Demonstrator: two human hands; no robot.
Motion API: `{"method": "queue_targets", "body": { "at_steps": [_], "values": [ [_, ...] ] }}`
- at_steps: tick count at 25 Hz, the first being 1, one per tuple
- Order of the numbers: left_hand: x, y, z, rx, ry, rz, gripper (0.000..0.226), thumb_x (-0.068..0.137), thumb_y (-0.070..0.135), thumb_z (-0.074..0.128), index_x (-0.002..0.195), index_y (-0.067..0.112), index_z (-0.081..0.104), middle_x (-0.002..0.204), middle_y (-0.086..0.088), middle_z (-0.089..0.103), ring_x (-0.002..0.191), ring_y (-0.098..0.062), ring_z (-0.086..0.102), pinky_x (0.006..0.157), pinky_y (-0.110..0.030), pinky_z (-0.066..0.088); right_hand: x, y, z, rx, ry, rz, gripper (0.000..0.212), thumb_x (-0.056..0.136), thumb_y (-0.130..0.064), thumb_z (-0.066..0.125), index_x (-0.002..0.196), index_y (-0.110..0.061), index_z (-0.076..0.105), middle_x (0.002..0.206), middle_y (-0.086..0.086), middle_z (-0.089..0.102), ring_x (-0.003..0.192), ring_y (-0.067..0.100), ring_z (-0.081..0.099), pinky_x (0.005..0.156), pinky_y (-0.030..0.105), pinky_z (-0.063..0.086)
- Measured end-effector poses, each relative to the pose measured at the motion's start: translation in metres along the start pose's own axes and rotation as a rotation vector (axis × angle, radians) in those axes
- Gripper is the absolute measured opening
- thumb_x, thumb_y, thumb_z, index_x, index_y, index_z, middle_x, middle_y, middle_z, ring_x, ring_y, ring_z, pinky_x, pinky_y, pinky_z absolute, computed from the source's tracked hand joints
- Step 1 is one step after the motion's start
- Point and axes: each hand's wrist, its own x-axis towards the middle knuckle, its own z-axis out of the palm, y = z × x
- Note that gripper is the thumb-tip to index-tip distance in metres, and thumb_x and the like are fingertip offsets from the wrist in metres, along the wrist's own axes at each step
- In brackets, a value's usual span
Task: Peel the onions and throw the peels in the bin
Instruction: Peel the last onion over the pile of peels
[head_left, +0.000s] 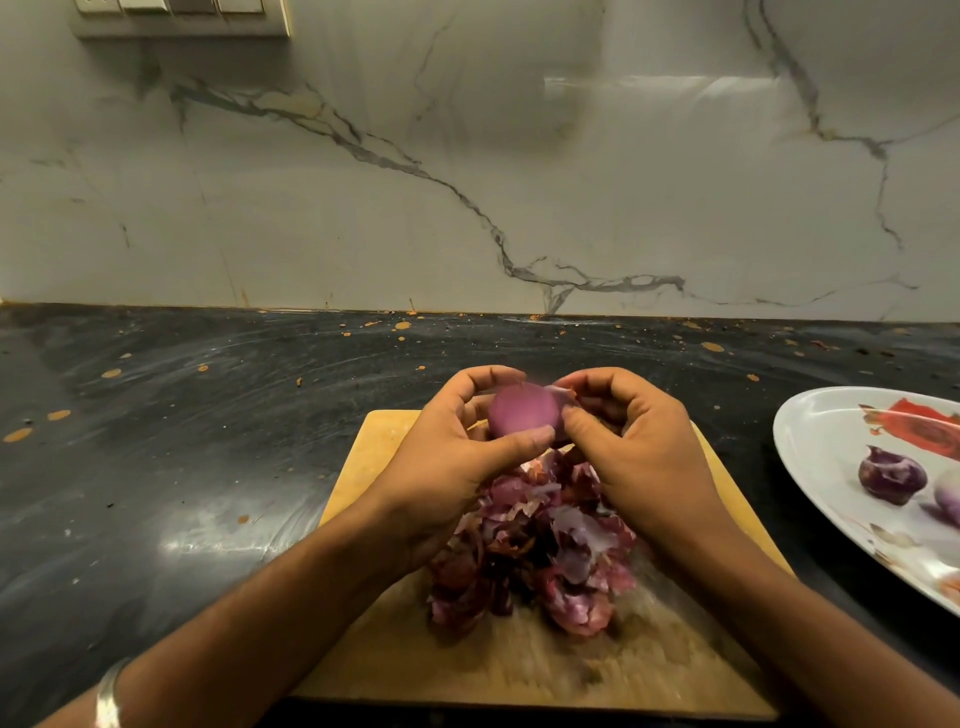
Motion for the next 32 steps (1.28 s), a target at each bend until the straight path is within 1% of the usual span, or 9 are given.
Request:
{"method": "queue_targets", "body": {
  "at_steps": [5,7,9,13,17,20,23,28,32],
  "values": [
    [0.001,0.007,-0.002,-0.142,-0.065,-0.044,0.046,0.082,0.018,0.065,0.128,0.021,0.062,0.112,-0.010,0.072,0.092,-0.015,0.068,0.076,-0.025,0.058,-0.001,-0.004,-0.005,0.119,-0.065,0.112,0.025,0.094,-0.004,0.064,0.106,-0.024,0.073,0.088,0.000,0.075,0.069,0.022,0.072,0.065,0.037,0.060],
    [0.002,0.007,-0.001,-0.136,-0.038,-0.042,0.044,0.083,0.022,0.063,0.127,0.018,0.063,0.111,-0.009,0.071,0.091,-0.014,0.066,0.074,-0.026,0.055,-0.004,-0.006,-0.004,0.079,-0.100,0.088,0.016,0.088,-0.019,0.072,0.104,-0.022,0.071,0.090,0.005,0.075,0.075,0.028,0.071,0.068,0.048,0.061],
    [0.002,0.005,-0.001,-0.094,-0.014,-0.029,0.047,0.081,0.023,0.063,0.127,0.013,0.060,0.111,-0.008,0.072,0.095,-0.017,0.067,0.082,-0.031,0.054,-0.008,-0.009,-0.002,0.012,-0.099,0.057,0.029,0.078,-0.032,0.076,0.103,-0.019,0.068,0.090,0.008,0.074,0.080,0.028,0.071,0.075,0.052,0.059],
    [0.002,0.005,-0.001,-0.104,-0.011,-0.031,0.048,0.080,0.019,0.064,0.127,0.010,0.058,0.117,-0.009,0.071,0.097,-0.016,0.069,0.083,-0.028,0.058,-0.008,-0.010,-0.002,-0.124,-0.098,0.033,0.044,0.068,-0.044,0.078,0.103,-0.019,0.067,0.090,0.000,0.074,0.083,0.019,0.072,0.076,0.045,0.060],
    [0.000,0.006,-0.001,-0.081,-0.065,-0.027,0.046,0.081,0.017,0.065,0.126,0.014,0.062,0.122,-0.012,0.069,0.101,-0.020,0.070,0.080,-0.025,0.057,-0.006,-0.008,-0.006,-0.425,-0.109,-0.120,0.030,0.081,-0.040,0.077,0.106,-0.026,0.070,0.088,-0.016,0.071,0.082,-0.002,0.064,0.065,0.014,0.048],
    [0.000,0.005,-0.001,-0.003,-0.060,-0.025,0.037,0.082,0.023,0.064,0.117,0.012,0.067,0.117,-0.011,0.071,0.100,-0.022,0.071,0.080,-0.027,0.059,-0.005,-0.007,-0.010,-0.586,-0.175,-0.185,0.024,0.084,-0.039,0.076,0.102,-0.027,0.068,0.085,-0.015,0.069,0.077,0.001,0.062,0.062,0.015,0.044],
    [0.001,0.004,-0.002,0.058,-0.028,0.008,0.032,0.084,0.029,0.060,0.109,0.012,0.070,0.113,-0.011,0.072,0.099,-0.019,0.069,0.080,-0.027,0.058,-0.005,-0.005,-0.007,-0.693,-0.263,-0.236,0.025,0.087,-0.035,0.072,0.109,-0.024,0.064,0.096,-0.011,0.067,0.086,0.006,0.059,0.071,0.022,0.044],
    [-0.001,0.007,-0.002,0.191,-0.083,0.084,0.037,0.086,0.019,0.070,0.122,0.022,0.064,0.113,-0.001,0.069,0.100,-0.016,0.070,0.083,-0.023,0.055,-0.006,-0.006,-0.006,-0.634,-0.178,-0.250,0.025,0.091,-0.038,0.064,0.110,-0.021,0.065,0.096,-0.008,0.067,0.085,0.005,0.057,0.073,0.024,0.046],
    [-0.002,0.007,-0.003,0.213,-0.058,0.054,0.035,0.087,0.024,0.069,0.121,0.020,0.064,0.112,-0.010,0.070,0.092,-0.017,0.071,0.077,-0.023,0.055,-0.006,-0.009,-0.008,-0.609,-0.206,-0.246,0.023,0.092,-0.038,0.063,0.106,-0.021,0.070,0.092,-0.008,0.069,0.083,0.005,0.060,0.073,0.028,0.048]
  ]
}}
